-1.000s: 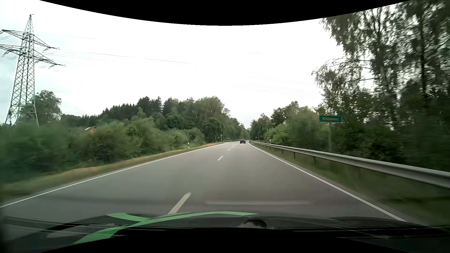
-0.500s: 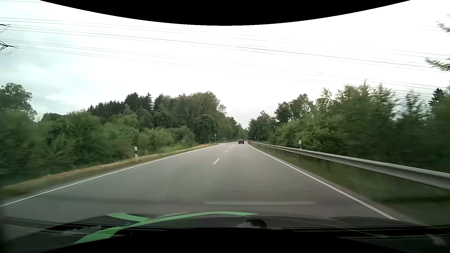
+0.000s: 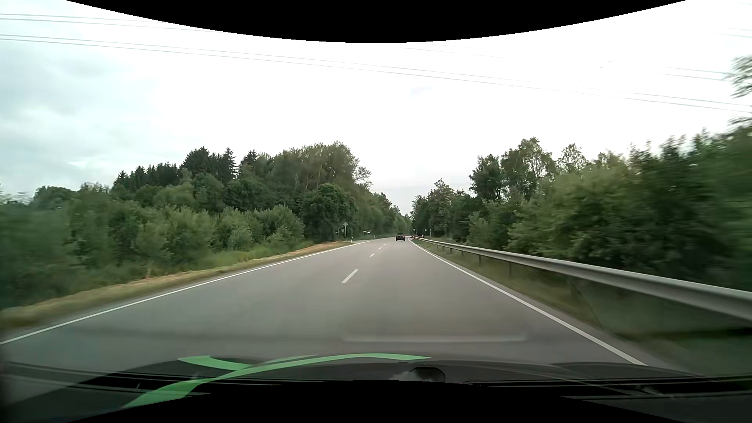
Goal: Follow the waypoints while adhering to traffic rules and regulations
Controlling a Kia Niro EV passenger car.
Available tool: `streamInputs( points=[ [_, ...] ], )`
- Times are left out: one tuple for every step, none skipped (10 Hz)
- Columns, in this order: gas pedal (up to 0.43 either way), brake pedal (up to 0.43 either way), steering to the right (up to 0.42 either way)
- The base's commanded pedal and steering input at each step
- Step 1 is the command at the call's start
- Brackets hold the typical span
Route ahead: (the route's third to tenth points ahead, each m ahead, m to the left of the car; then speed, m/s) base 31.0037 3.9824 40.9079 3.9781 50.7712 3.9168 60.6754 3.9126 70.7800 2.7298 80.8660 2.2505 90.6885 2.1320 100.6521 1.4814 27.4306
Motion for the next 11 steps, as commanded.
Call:
streamInputs(
  points=[
    [0.287,0.000,0.003],
    [0.287,0.000,0.001],
    [0.311,0.000,0.000],
    [0.311,0.000,-0.001],
    [0.311,0.000,-0.002],
    [0.311,0.000,-0.002],
    [0.311,0.000,-0.002],
    [0.319,0.000,-0.002],
    [0.331,0.000,-0.002],
    [0.350,0.000,-0.002],
    [0.370,0.000,-0.002]
  ],
)
